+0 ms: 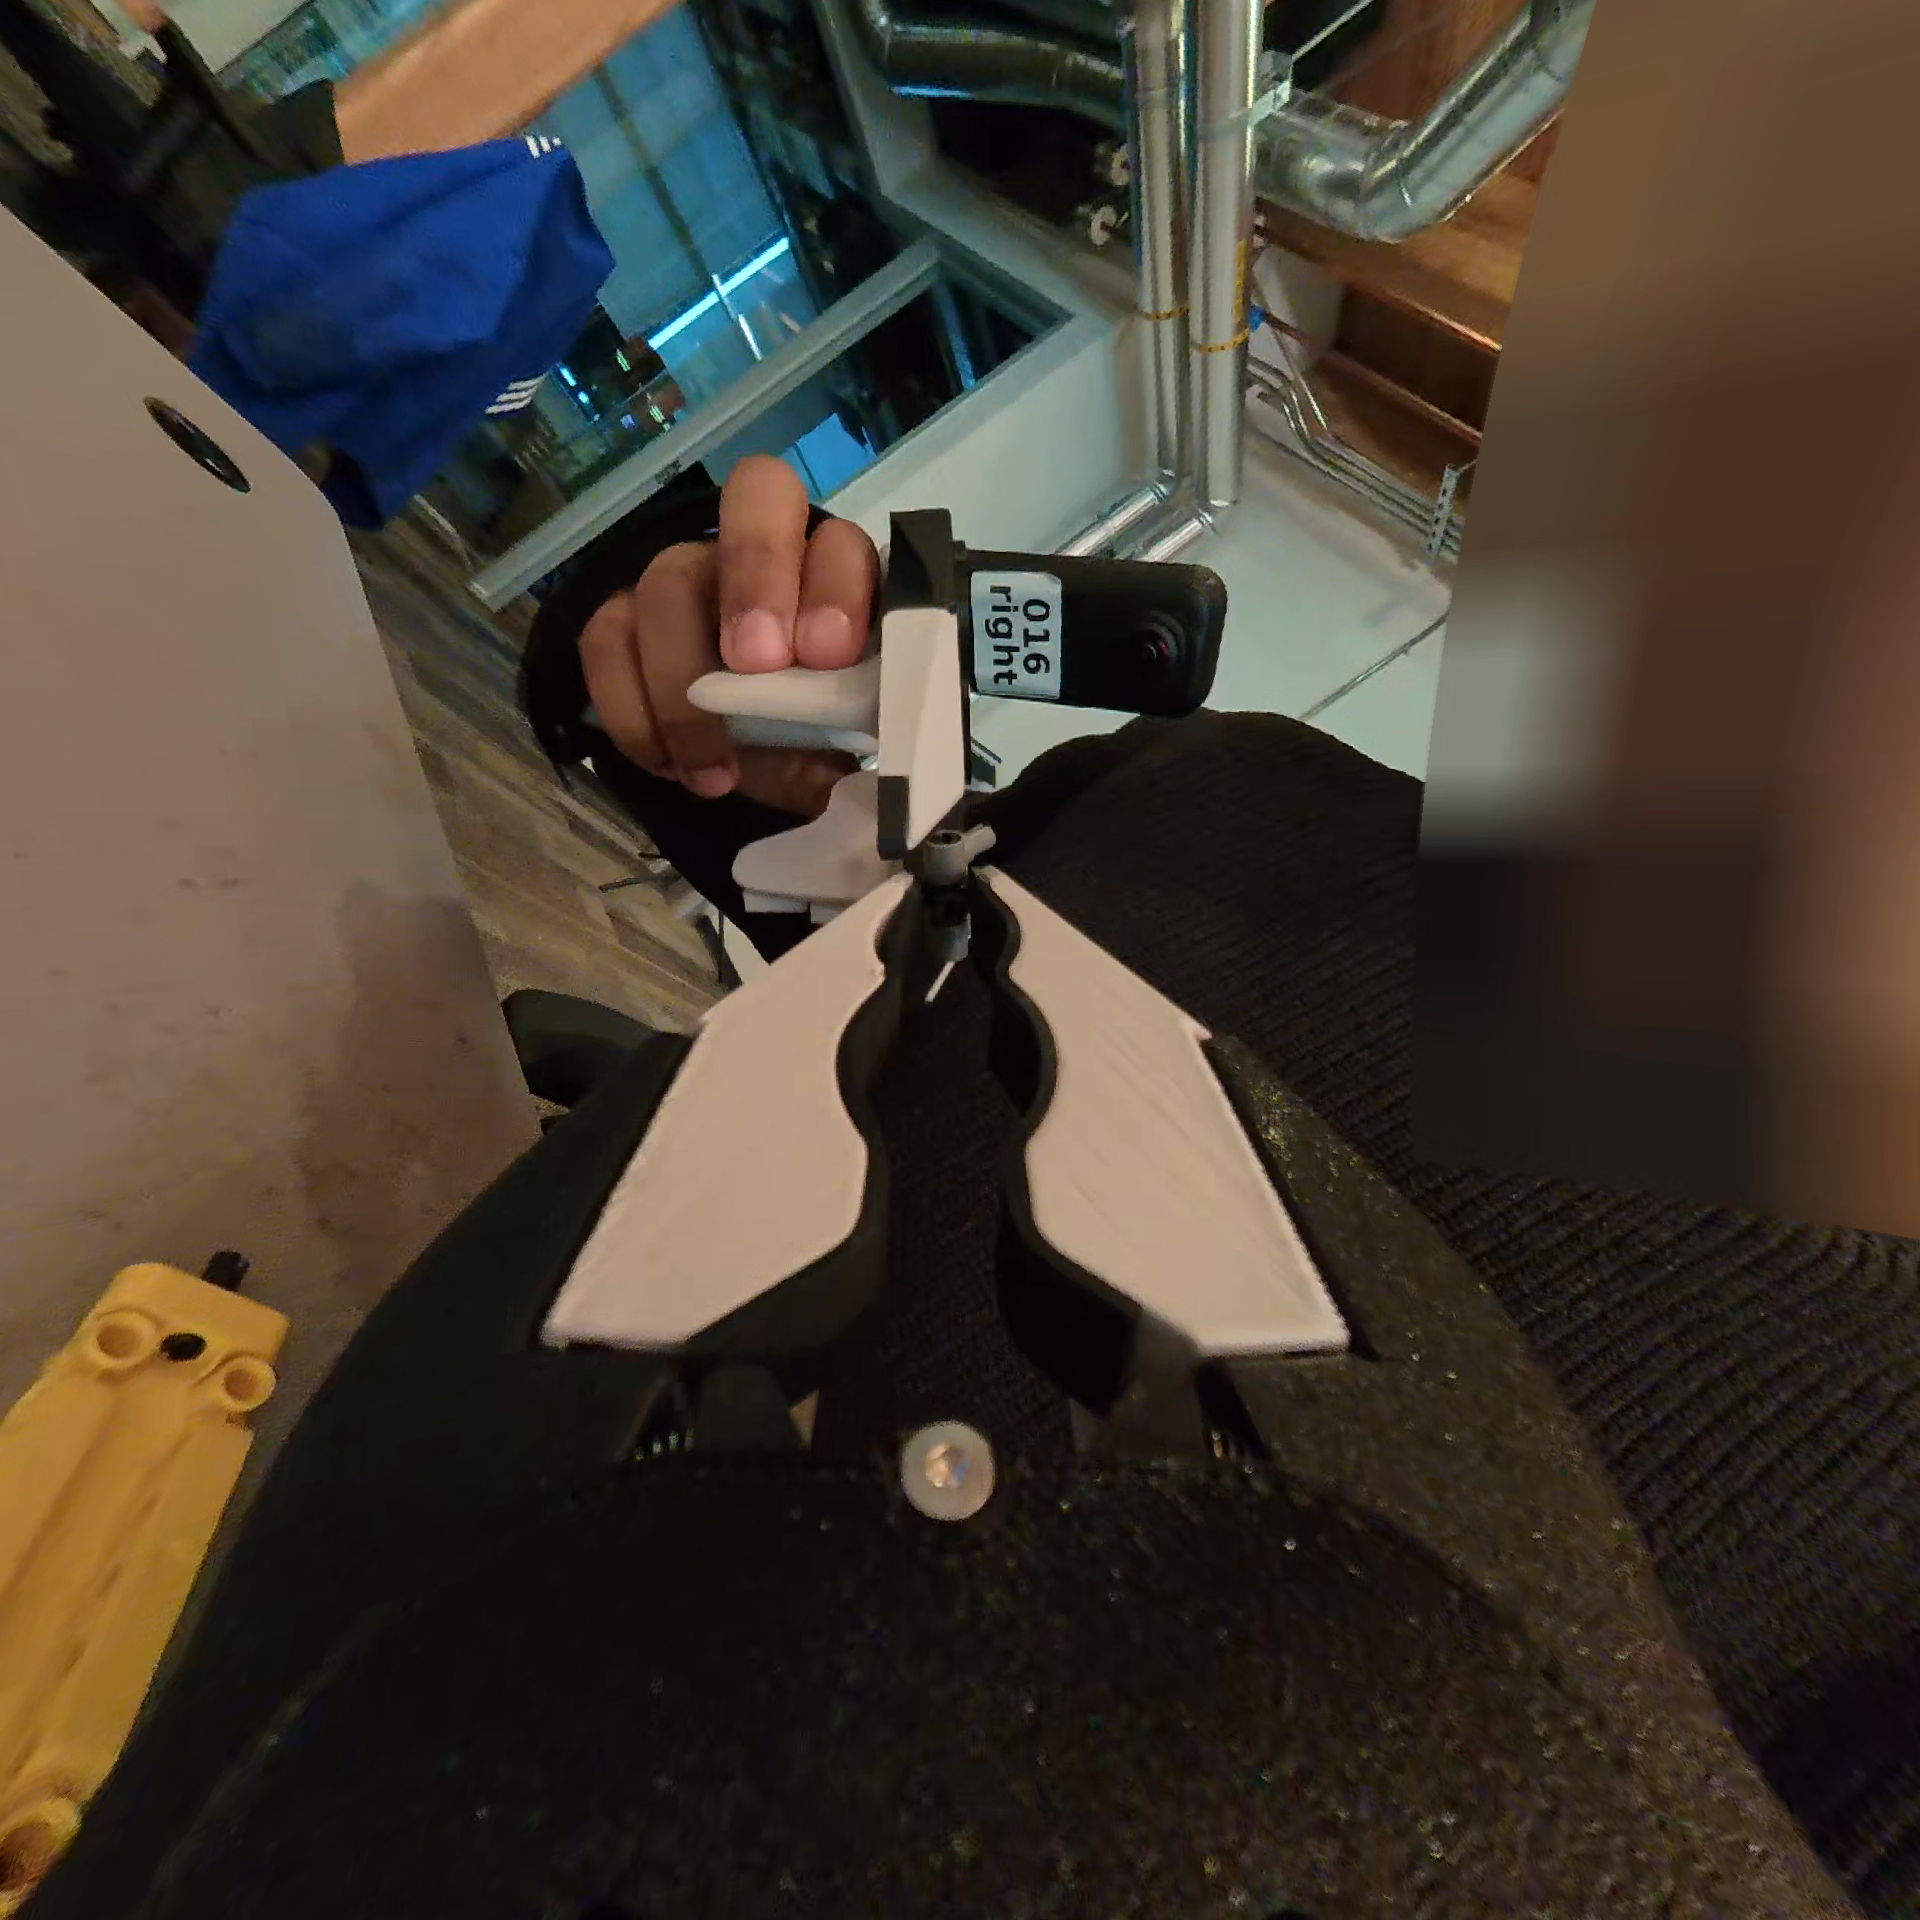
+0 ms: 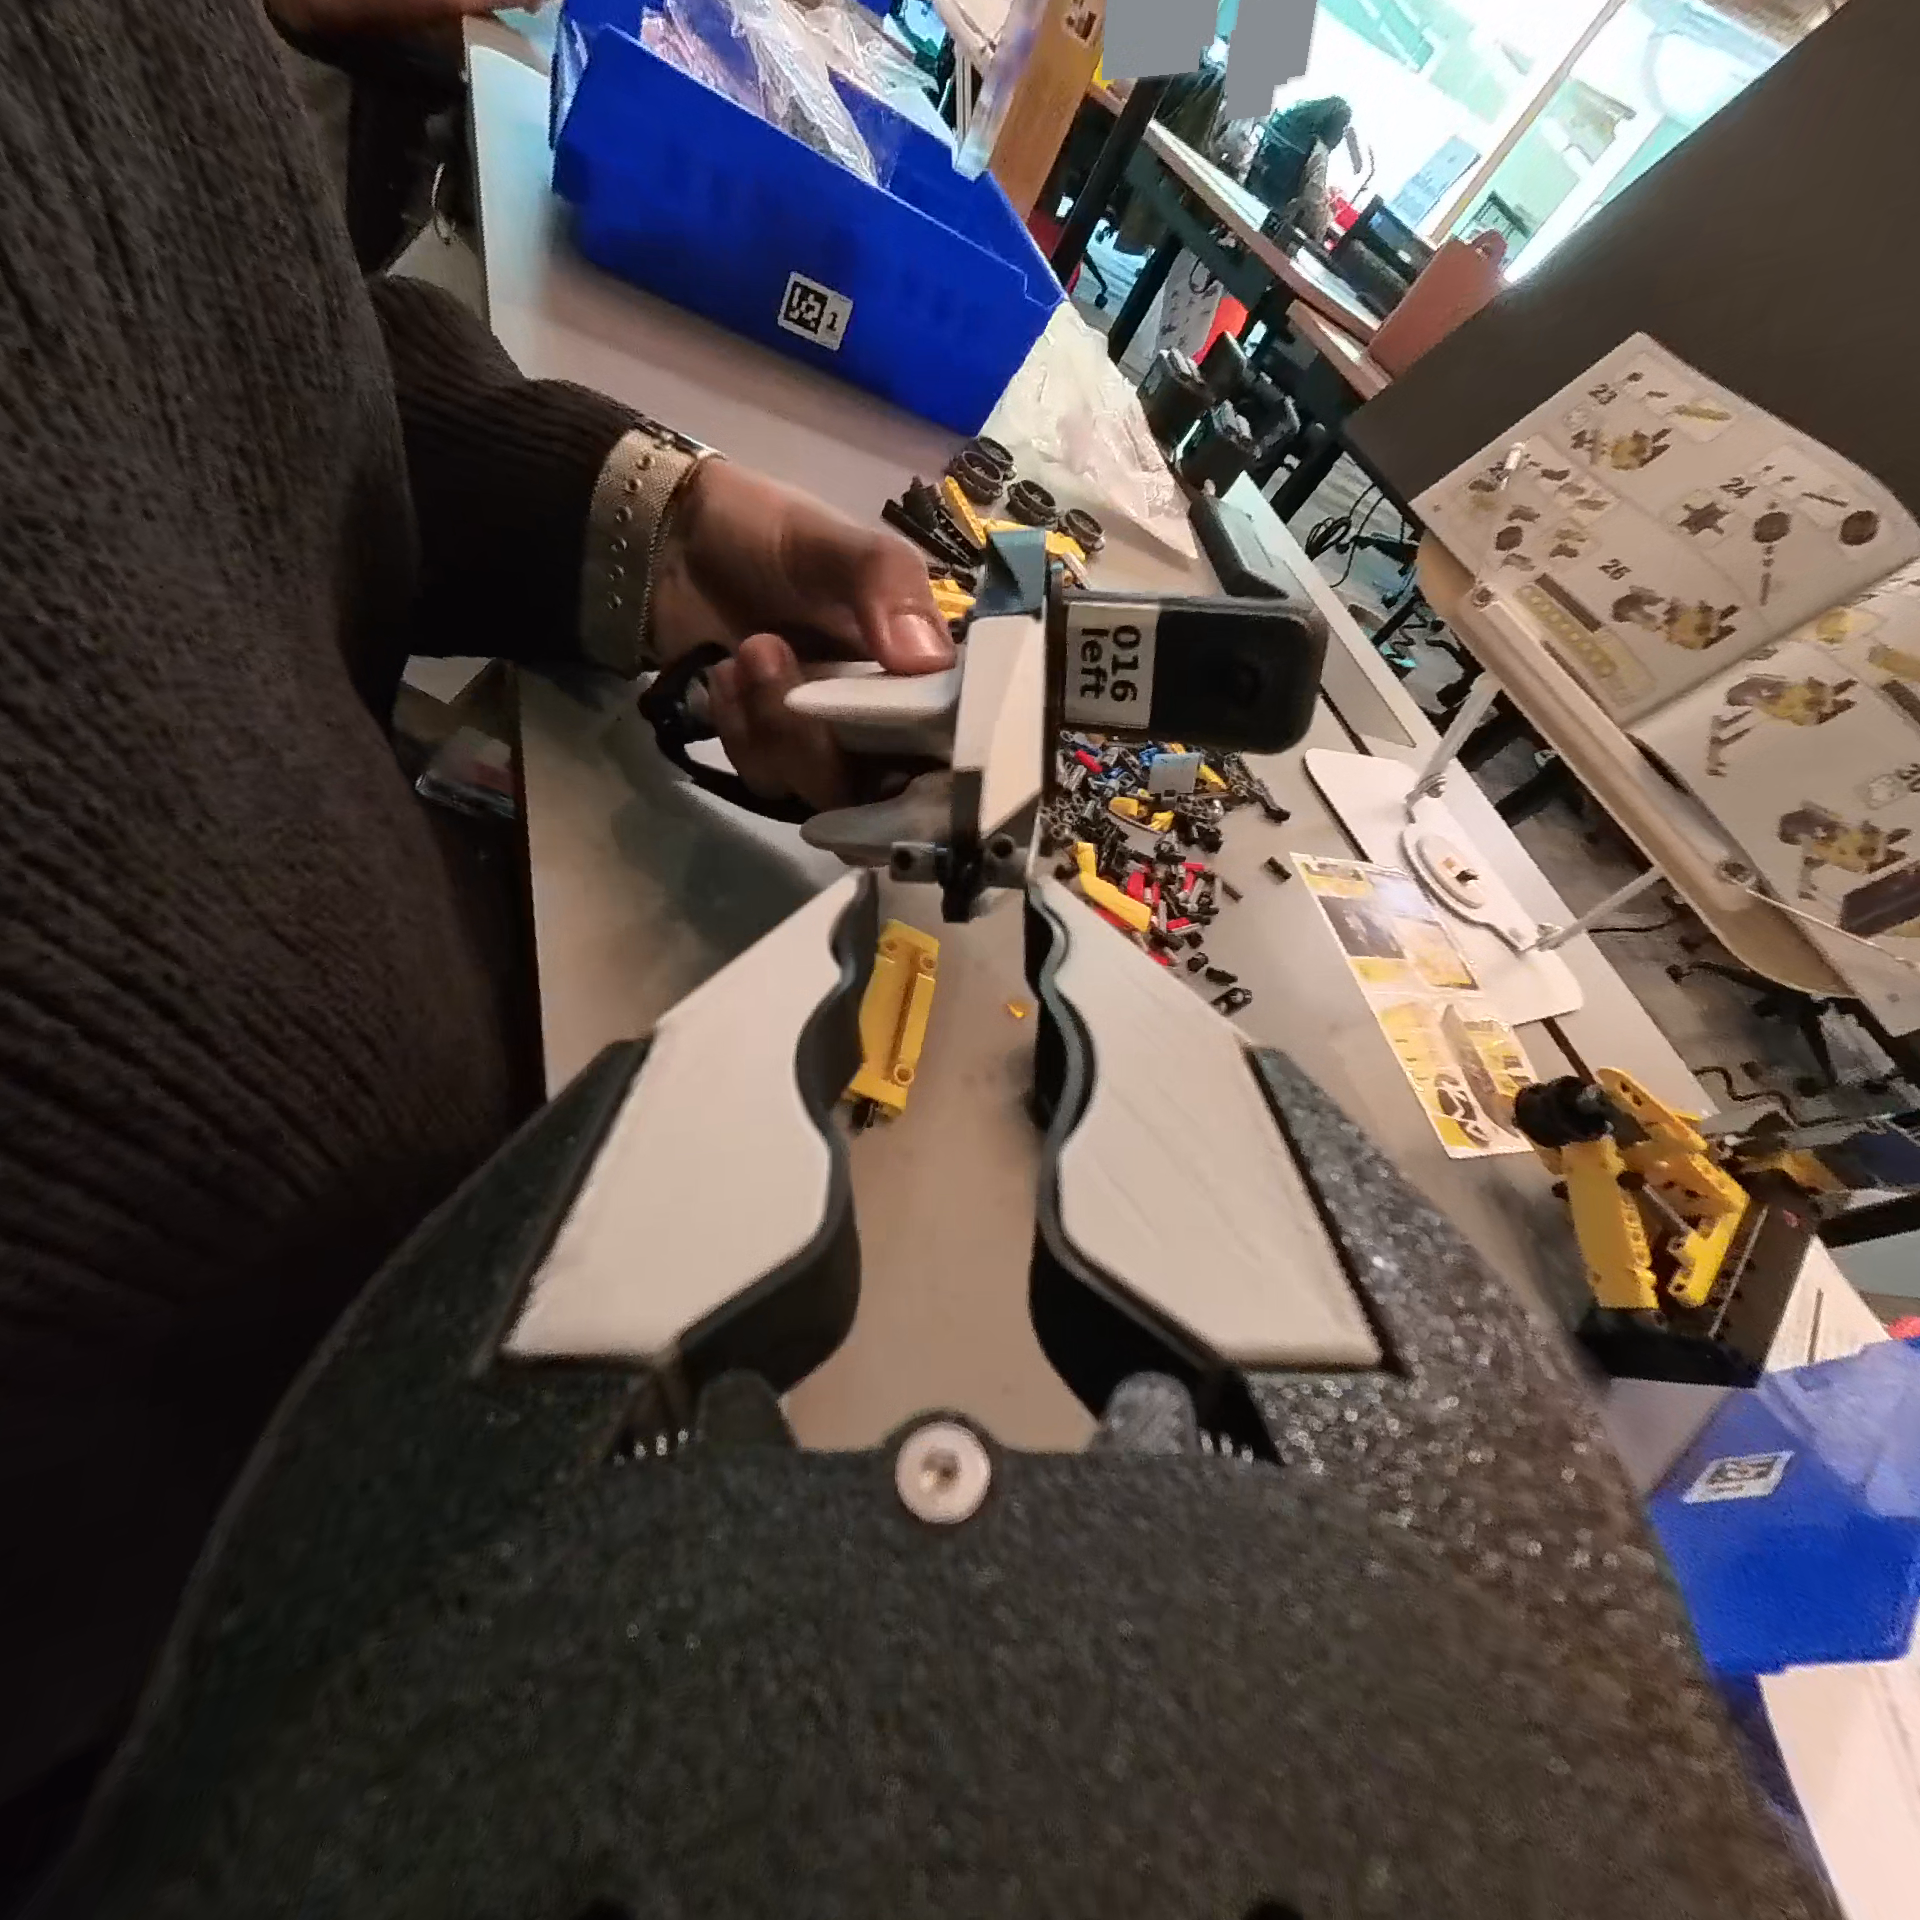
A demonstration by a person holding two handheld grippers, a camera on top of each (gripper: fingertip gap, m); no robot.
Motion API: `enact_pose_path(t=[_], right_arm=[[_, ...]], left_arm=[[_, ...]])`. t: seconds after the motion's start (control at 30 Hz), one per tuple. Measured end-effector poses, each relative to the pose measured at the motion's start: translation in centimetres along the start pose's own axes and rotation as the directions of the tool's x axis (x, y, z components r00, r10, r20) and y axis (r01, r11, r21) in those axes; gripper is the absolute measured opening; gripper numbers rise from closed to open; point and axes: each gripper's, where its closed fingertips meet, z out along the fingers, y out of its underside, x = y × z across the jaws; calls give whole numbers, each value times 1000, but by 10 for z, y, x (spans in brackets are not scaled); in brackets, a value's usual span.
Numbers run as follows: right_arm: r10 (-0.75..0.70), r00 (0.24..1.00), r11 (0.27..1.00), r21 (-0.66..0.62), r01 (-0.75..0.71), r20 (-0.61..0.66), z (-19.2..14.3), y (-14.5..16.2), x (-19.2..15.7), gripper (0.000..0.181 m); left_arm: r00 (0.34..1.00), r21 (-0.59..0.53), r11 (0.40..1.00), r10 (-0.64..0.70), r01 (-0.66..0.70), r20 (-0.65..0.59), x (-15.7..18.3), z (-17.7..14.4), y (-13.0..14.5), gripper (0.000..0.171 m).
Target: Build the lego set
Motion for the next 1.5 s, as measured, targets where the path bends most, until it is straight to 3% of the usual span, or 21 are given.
enact_pose_path(t=[0.37, 0.47, 0.5, 0.53, 0.6, 0.7, 0.8, 0.93, 1.17, 1.5], right_arm=[[-16, 1000, 1000, 21, 16, -26, 0, -5, 5, 25], [12, 999, 1000, -3, -12, -40, 1, 0, 9, 24], [29, 998, 999, -23, -30, -51, 1, 5, 12, 24], [54, 996, 997, -46, -57, -66, 2, 11, 15, 24], [135, 988, 983, -119, -143, -75, 5, 30, 18, 24], [341, 939, 901, -271, -338, -38, 13, 69, 5, 24], [499, 867, 797, -392, -460, -3, 22, 97, -16, 24], [514, 858, 781, -423, -459, 18, 32, 103, -25, 25], [474, 881, 776, -475, -414, 6, 35, 115, -30, 25], [491, 871, 768, -475, -429, 9, 35, 115, -30, 28]], left_arm=[[999, 23, 999, -36, 37, -28, 0, -3, -2, 4], [1000, 37, 999, -16, 16, 12, -5, -5, -6, 5], [998, 48, 999, 4, -7, 67, -11, -7, -8, 11], [986, 55, 998, 25, -34, 164, -22, -11, -12, 38], [916, 0, 989, 138, -149, 377, -42, -26, -14, 54], [738, -181, 941, 338, -287, 584, -55, -51, -12, 61], [597, -405, 866, 496, -292, 630, -69, -65, 3, 61], [505, -601, 765, 623, -231, 598, -92, -69, 24, 59], [466, -658, 731, 652, -179, 598, -111, -74, 34, 48], [488, -630, 753, 630, -192, 604, -110, -73, 36, 47]])
